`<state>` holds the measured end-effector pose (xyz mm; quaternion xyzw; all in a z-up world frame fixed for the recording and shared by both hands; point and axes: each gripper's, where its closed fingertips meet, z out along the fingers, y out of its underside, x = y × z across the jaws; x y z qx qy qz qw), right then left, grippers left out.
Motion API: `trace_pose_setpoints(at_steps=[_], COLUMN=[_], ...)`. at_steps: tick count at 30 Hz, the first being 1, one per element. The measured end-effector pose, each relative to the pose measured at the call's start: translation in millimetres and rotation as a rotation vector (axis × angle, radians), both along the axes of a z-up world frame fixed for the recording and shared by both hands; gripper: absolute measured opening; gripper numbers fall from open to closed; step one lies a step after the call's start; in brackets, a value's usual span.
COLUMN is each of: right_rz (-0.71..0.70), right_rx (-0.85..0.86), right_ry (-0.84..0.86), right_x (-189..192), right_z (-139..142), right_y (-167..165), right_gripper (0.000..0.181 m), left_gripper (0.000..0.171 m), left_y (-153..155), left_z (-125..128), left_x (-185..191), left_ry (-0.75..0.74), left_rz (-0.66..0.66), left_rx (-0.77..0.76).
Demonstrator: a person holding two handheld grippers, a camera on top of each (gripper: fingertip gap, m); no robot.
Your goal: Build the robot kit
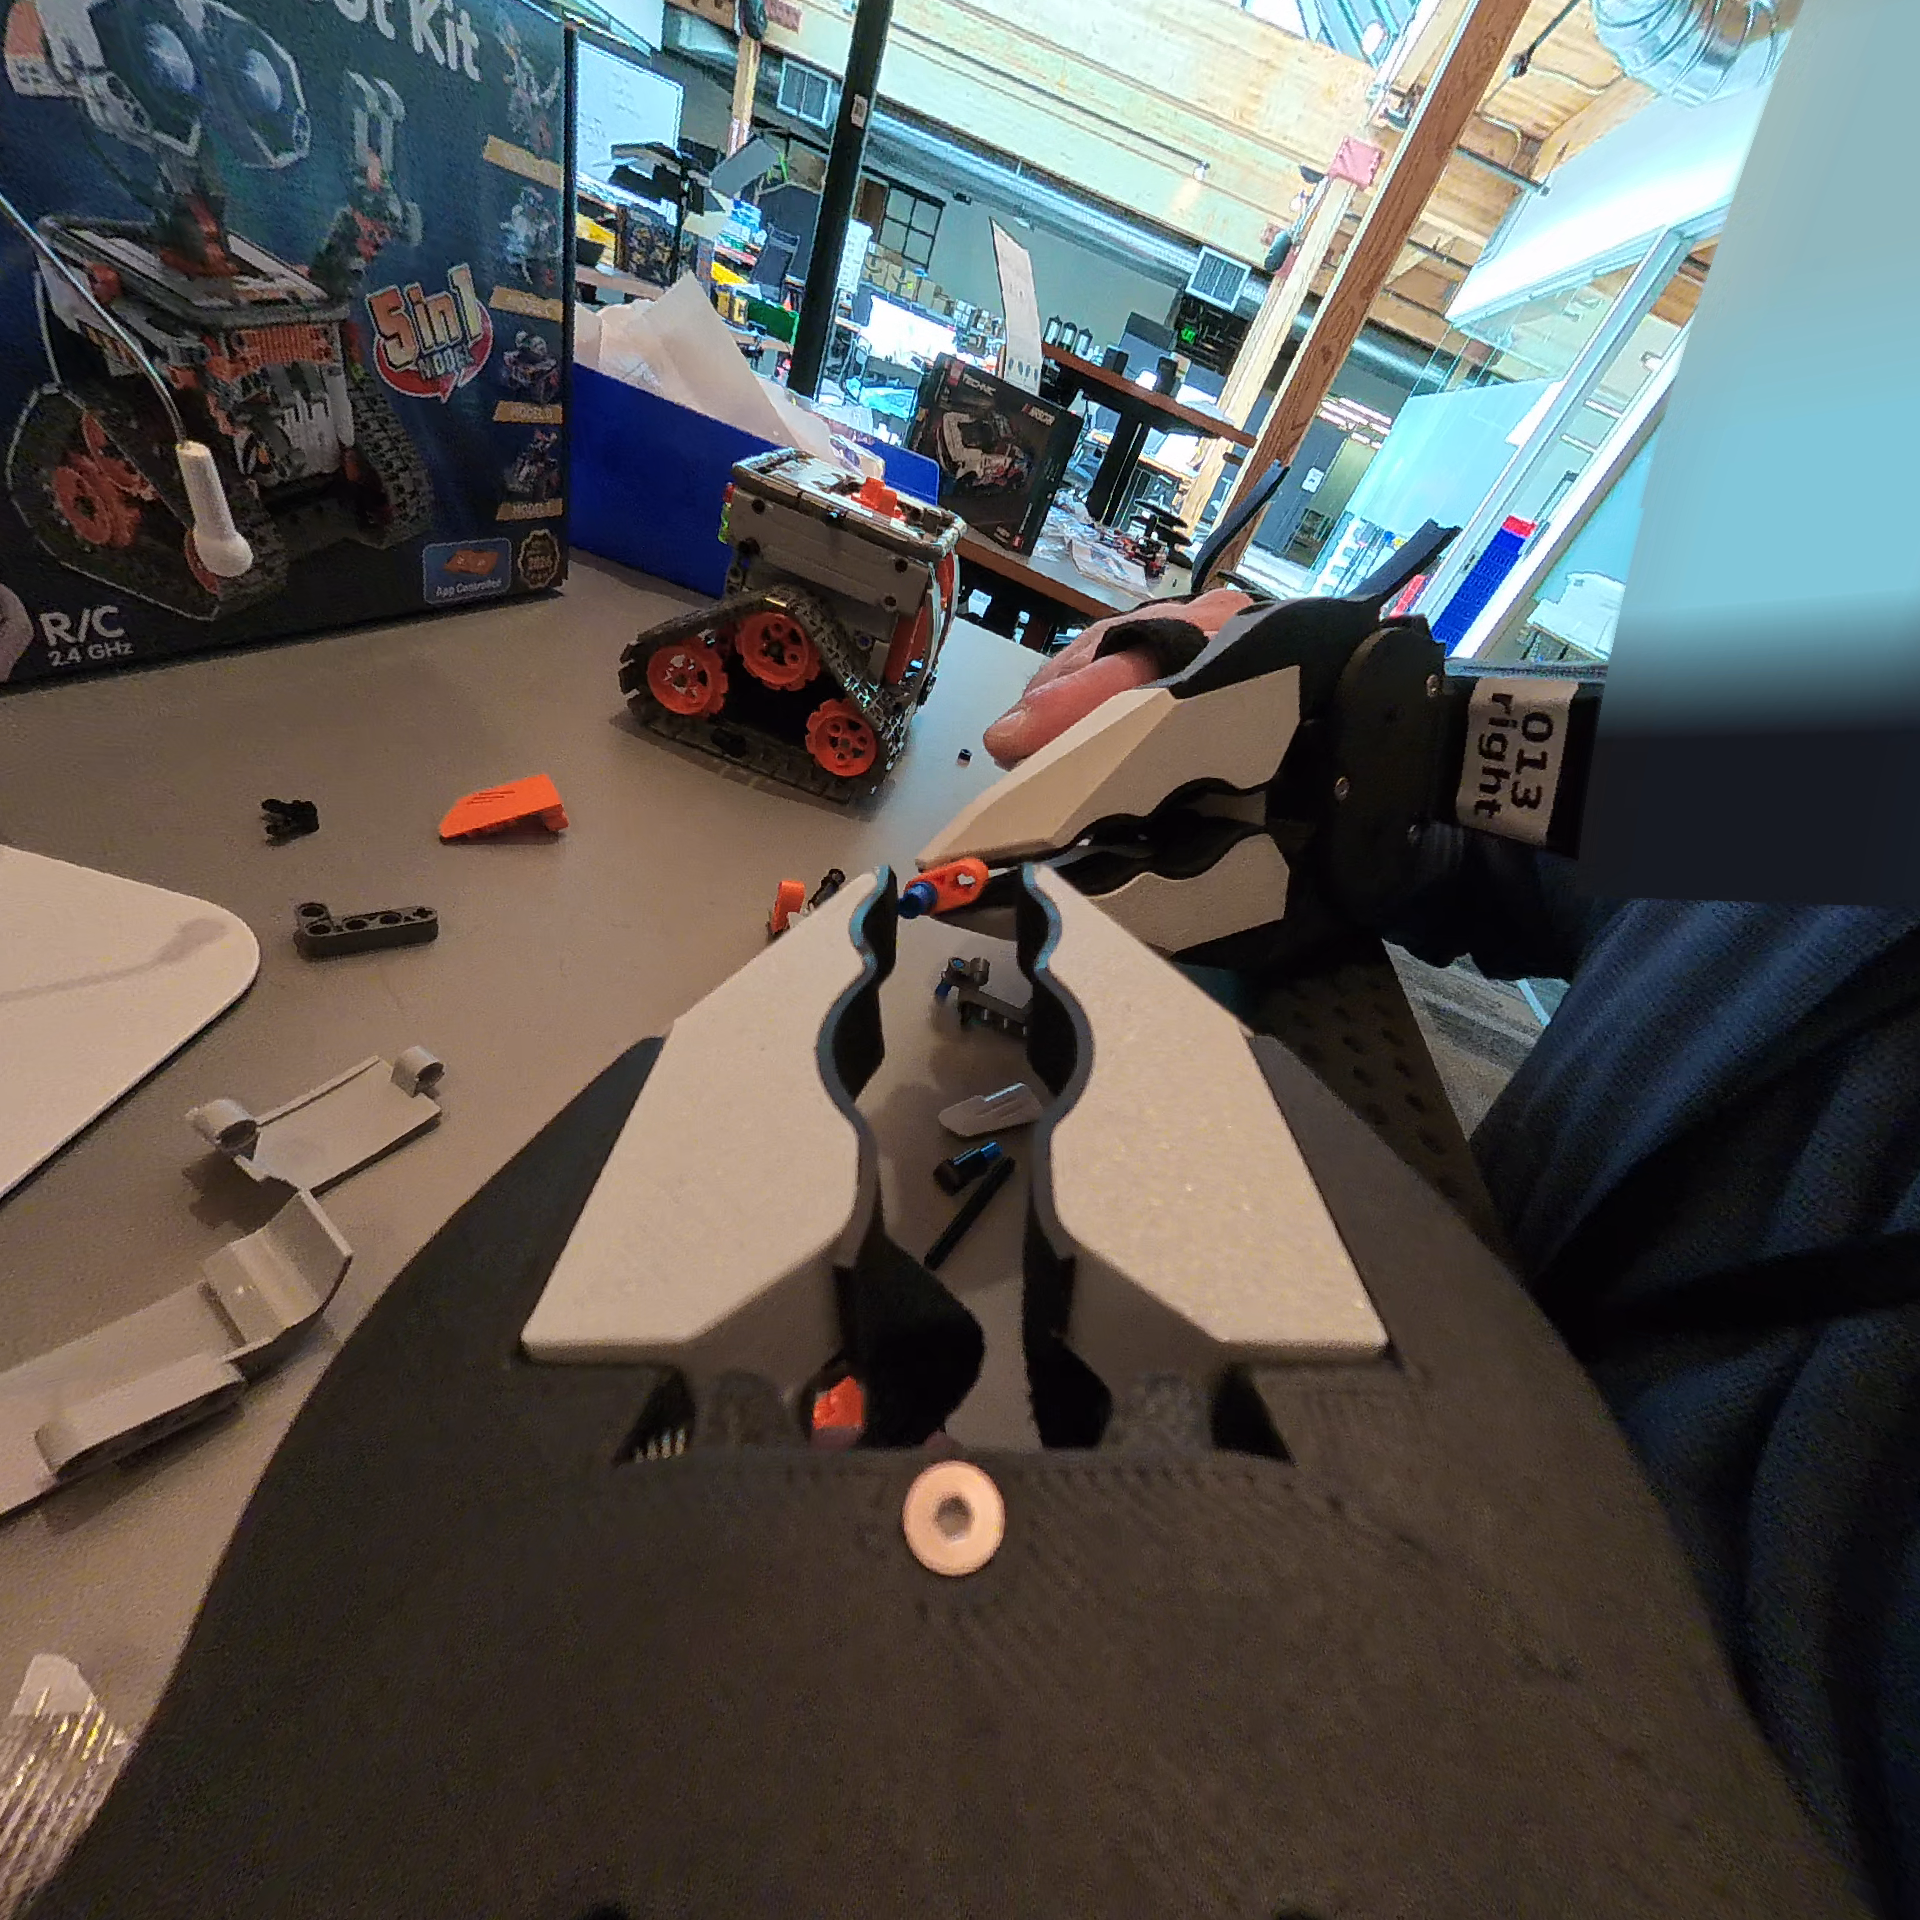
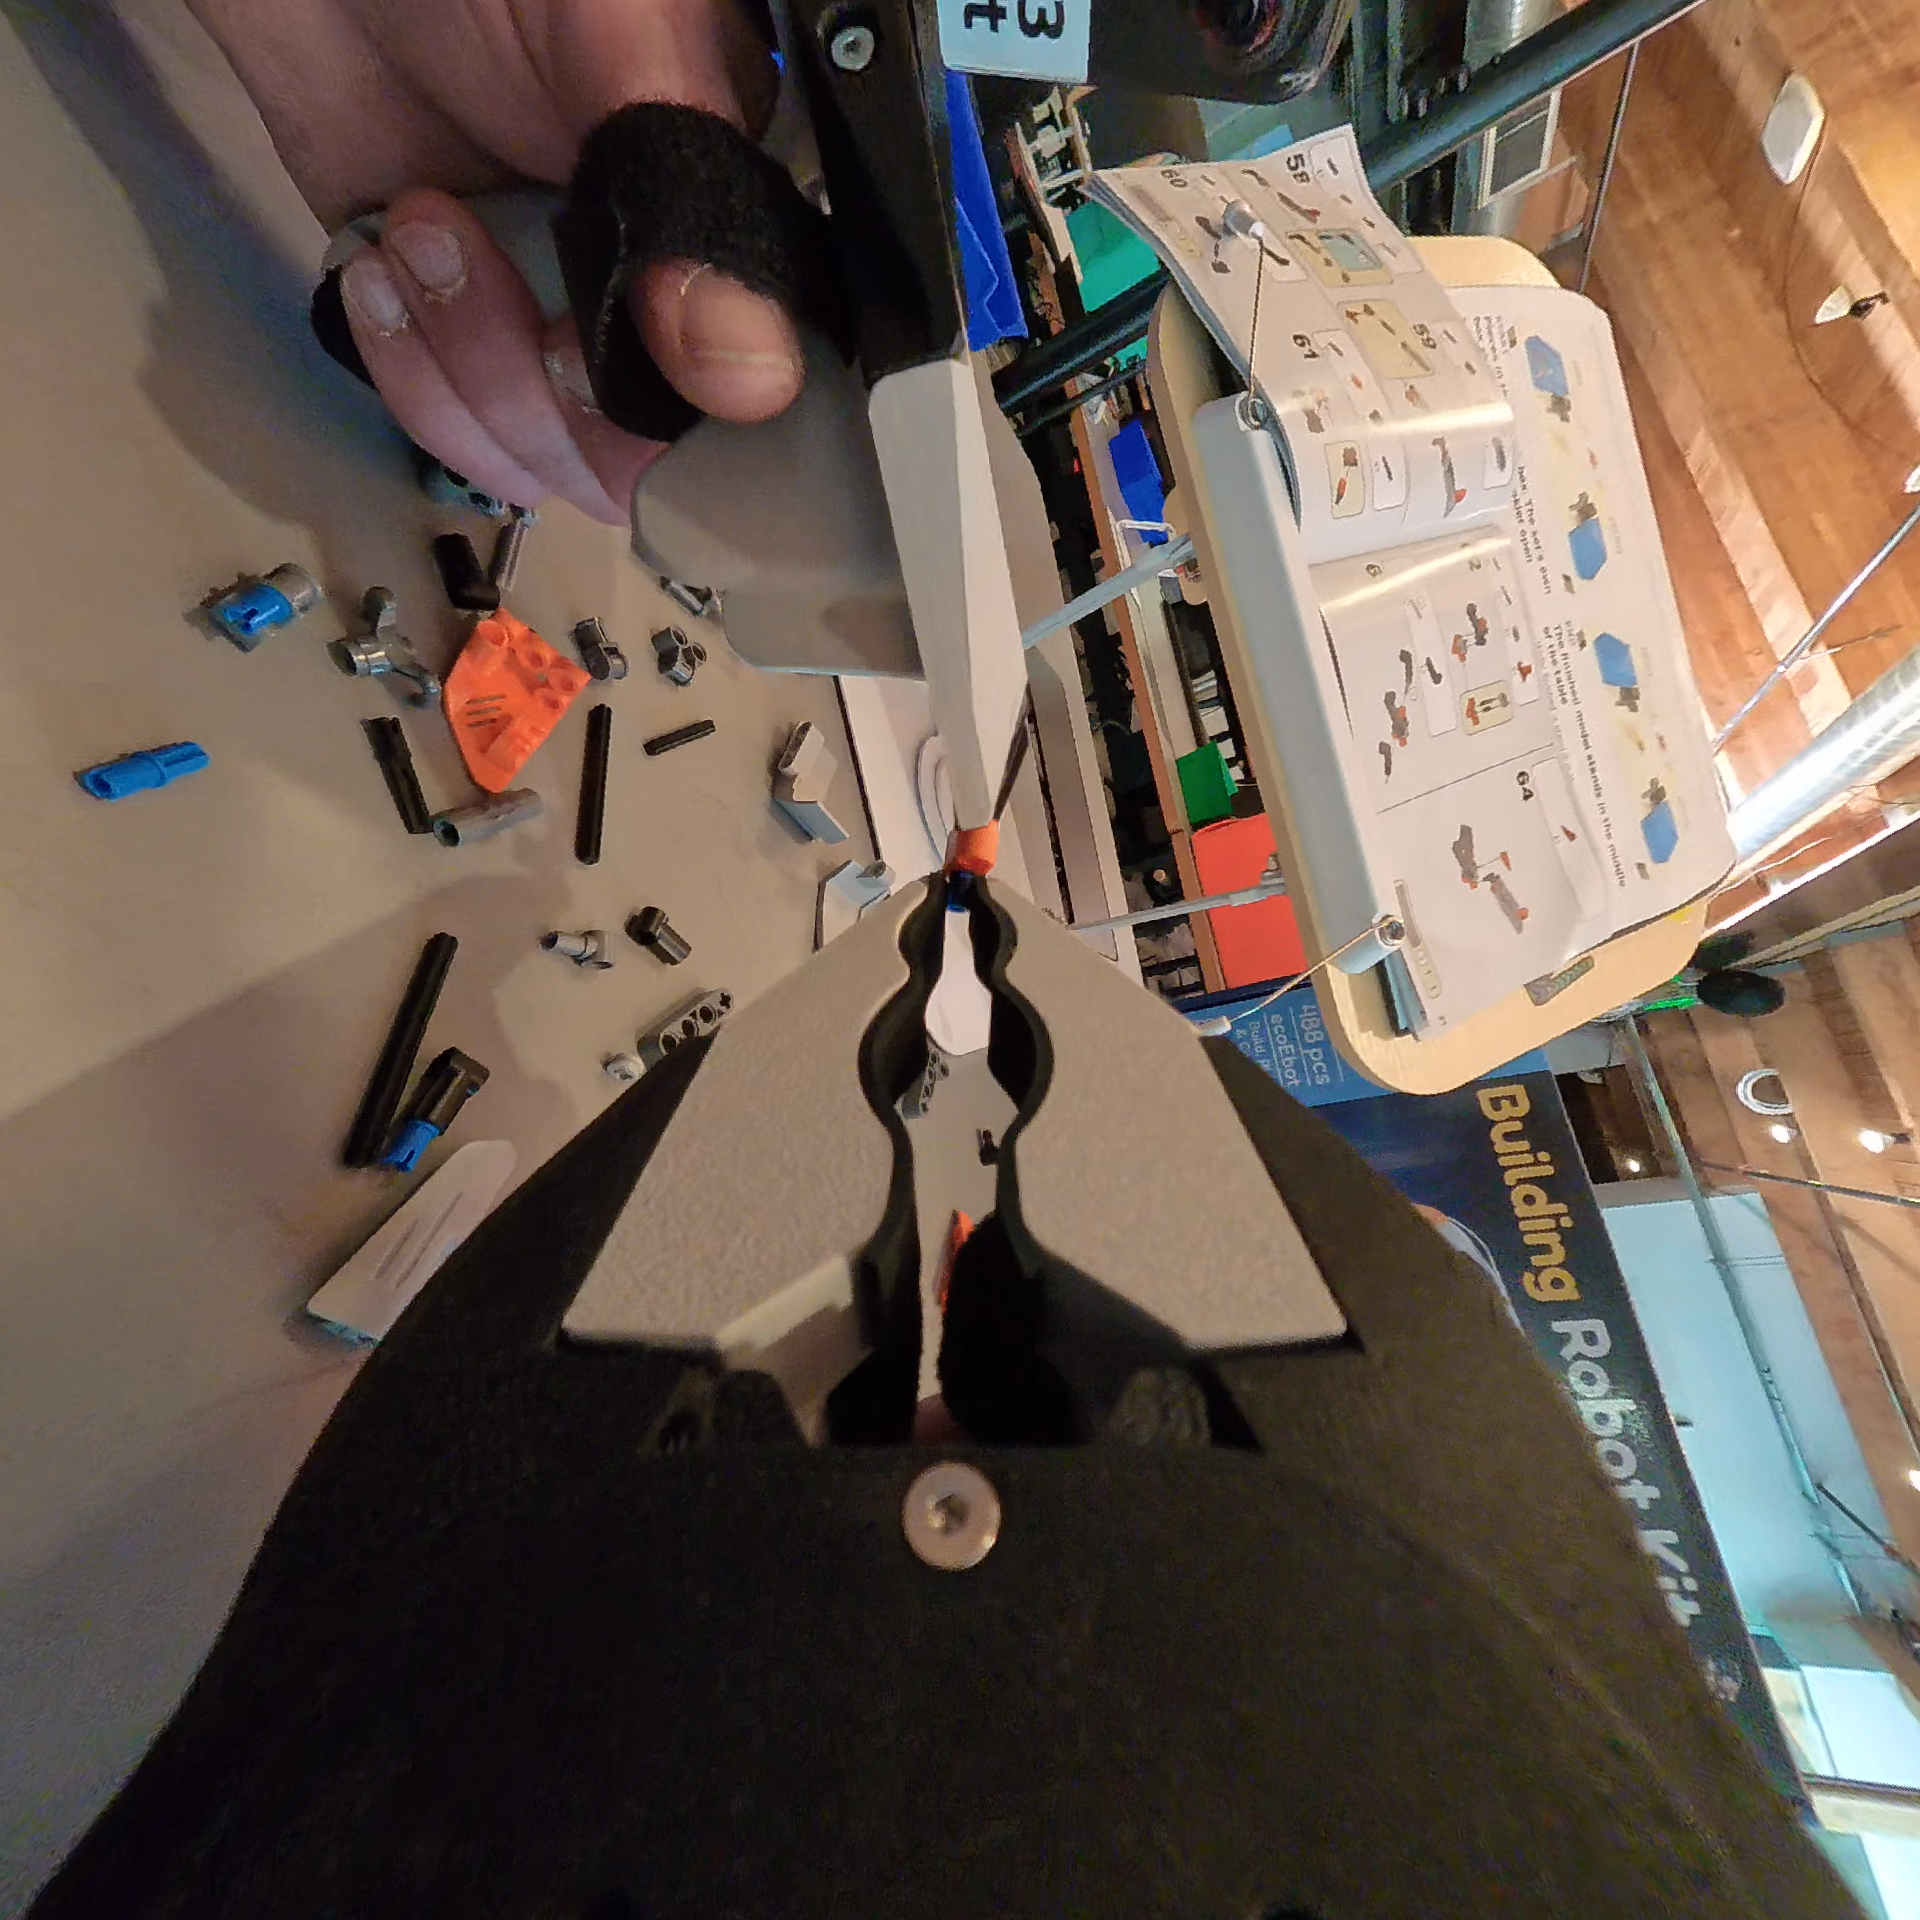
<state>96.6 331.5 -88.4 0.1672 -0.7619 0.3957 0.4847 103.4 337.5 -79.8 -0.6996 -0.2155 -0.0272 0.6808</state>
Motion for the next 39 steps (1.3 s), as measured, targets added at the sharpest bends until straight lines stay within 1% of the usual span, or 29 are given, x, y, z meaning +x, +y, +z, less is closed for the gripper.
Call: trace_pose_setpoints(at_steps=[2, 6, 20, 26, 29, 31, 36, 39], right_rz=[0.009, 0.02, 0.05, 0.057, 0.044, 0.047, 0.038, 0.028], right_rx=[-0.005, -0.021, -0.084, -0.086, -0.068, -0.078, -0.114, -0.146], right_ry=[-0.012, -0.053, -0.148, -0.152, -0.171, -0.181, -0.197, -0.228], right_x=[1.9, 4.2, 5.6, 6.3, 4.5, 4.7, 2.0, -1.2], right_z=[-0.2, 0.0, 2.9, 2.8, -2.3, -1.5, 4.7, 7.2], right_y=[-0.8, -1.7, -1.7, -1.7, -1.3, -1.6, 0.5, 2.1], right_gripper=[0.002, 0.002, 0.002, 0.002, 0.003, 0.003, 0.003, 0.005], left_gripper=[0.02, 0.013, 0.013, 0.013, 0.013, 0.013, 0.013, 0.013], left_y=[1.7, 1.3, 1.2, 1.3, 1.3, 1.0, -1.9, -6.3], left_z=[-1.4, -2.0, 0.6, 0.3, -6.0, -4.8, -0.4, 4.6], left_x=[2.1, 2.4, 3.3, 3.2, 0.3, 0.5, -2.9, -7.3], left_ry=[0.011, 0.022, 0.037, 0.038, 0.036, 0.042, 0.119, 0.221], left_rz=[-0.008, -0.01, -0.016, -0.016, 0.003, 0.003, 0.049, 0.108], left_rx=[-0.013, -0.018, -0.008, -0.011, -0.05, -0.044, -0.063, -0.09])
